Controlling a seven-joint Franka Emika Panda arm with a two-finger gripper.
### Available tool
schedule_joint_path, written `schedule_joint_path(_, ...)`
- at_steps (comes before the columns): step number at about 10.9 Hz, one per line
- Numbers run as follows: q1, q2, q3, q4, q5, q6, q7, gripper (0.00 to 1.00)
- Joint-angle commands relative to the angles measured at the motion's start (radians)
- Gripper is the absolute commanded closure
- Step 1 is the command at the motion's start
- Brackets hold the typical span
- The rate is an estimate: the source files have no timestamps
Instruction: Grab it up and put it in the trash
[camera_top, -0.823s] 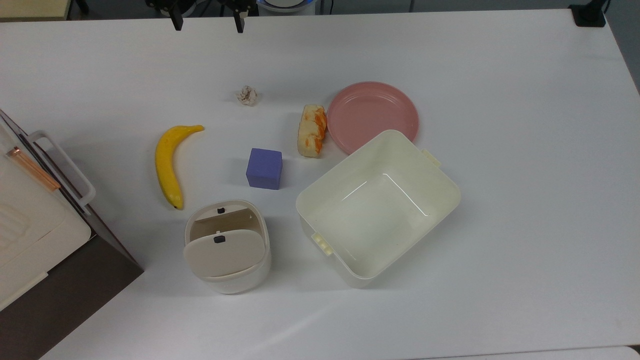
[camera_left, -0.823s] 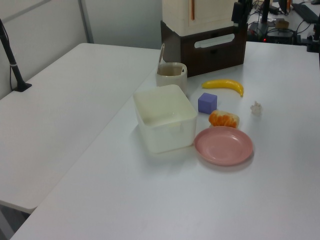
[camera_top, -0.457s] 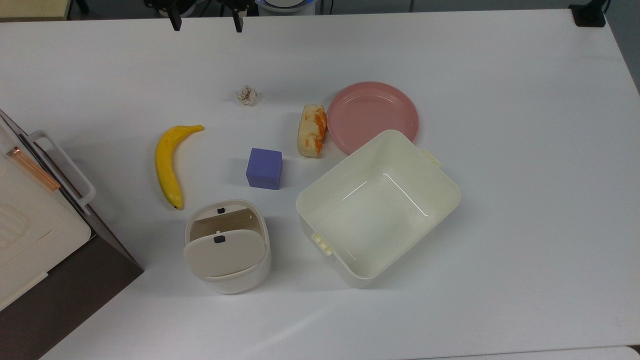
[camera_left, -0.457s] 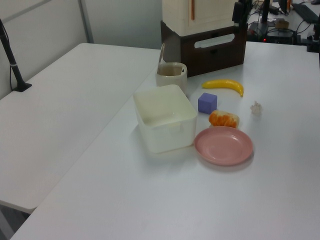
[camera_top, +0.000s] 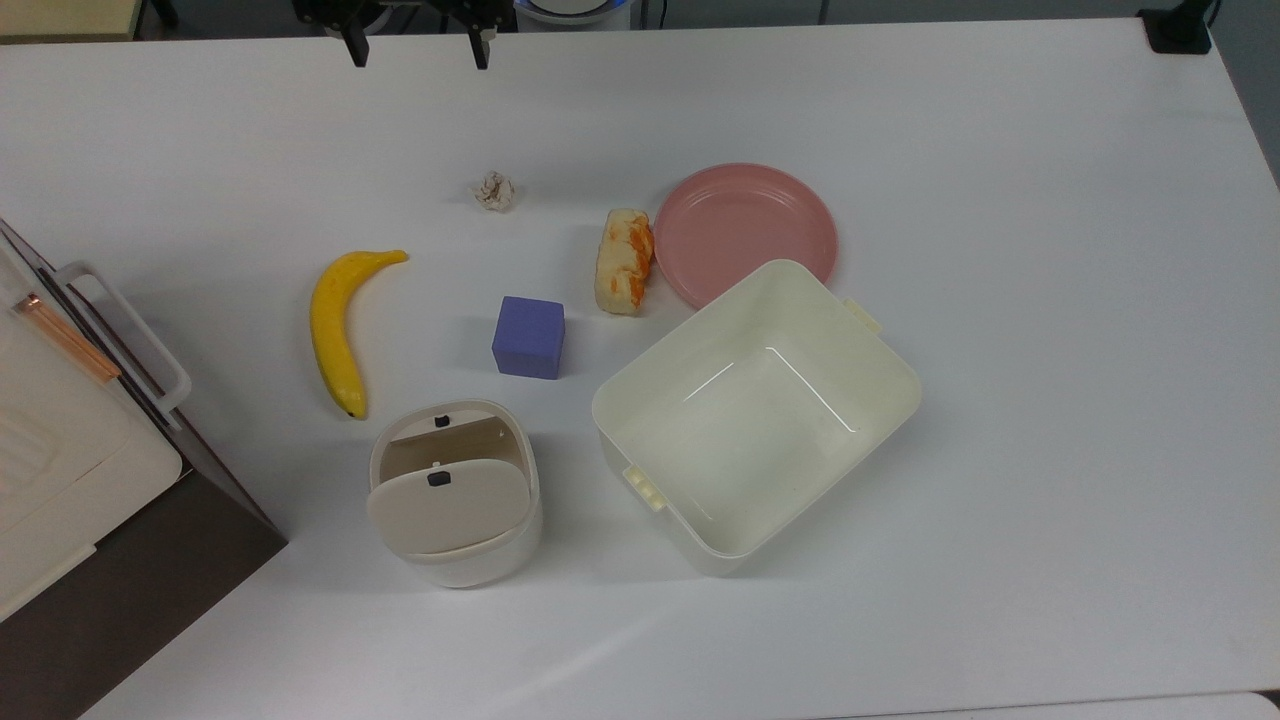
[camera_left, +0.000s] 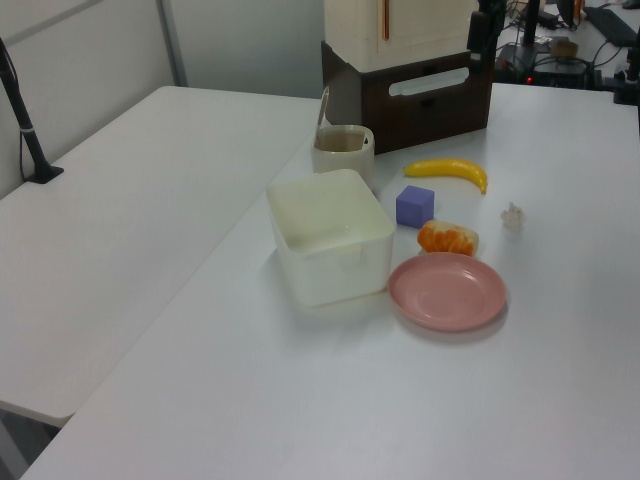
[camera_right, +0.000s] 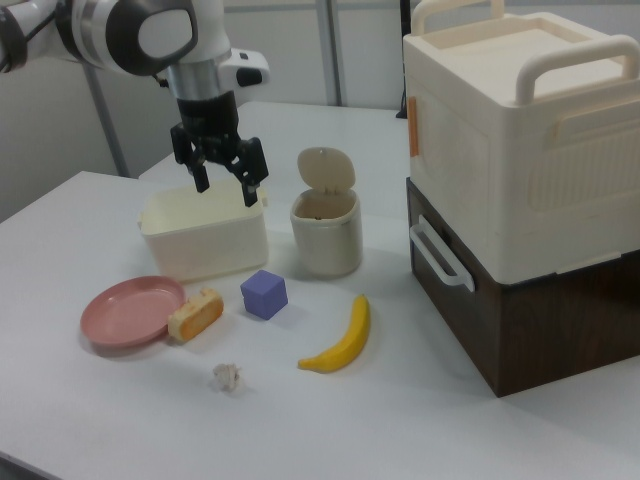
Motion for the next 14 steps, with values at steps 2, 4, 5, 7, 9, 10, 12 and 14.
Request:
schedule_joint_path(2,0.056,-0.139,-0.021,-0.256,0.002,0.161,-0.019,0.0)
schedule_joint_path(4,0.089,-0.19,-0.024,-0.393,-0.009,0.293,-0.009,0.0)
schedule_joint_path(5,0.109,-0.194,-0.025,-0.442,-0.012,0.336,-0.009,0.0)
schedule_joint_path(7,0.116,-0.202,-0.03,-0.525,-0.012,0.464,-0.008,0.0)
schedule_joint_path(9,0.114,-0.213,-0.03,-0.599,-0.036,0.512,-0.009,0.0)
schedule_joint_path(10,0.117,-0.21,-0.03,-0.622,-0.071,0.522,-0.009,0.0)
schedule_joint_path(12,0.134,-0.216,-0.03,-0.688,-0.124,0.542,-0.011,0.0)
schedule_joint_path(14,0.139,-0.21,-0.03,-0.714,-0.171,0.541,-0.011,0.0)
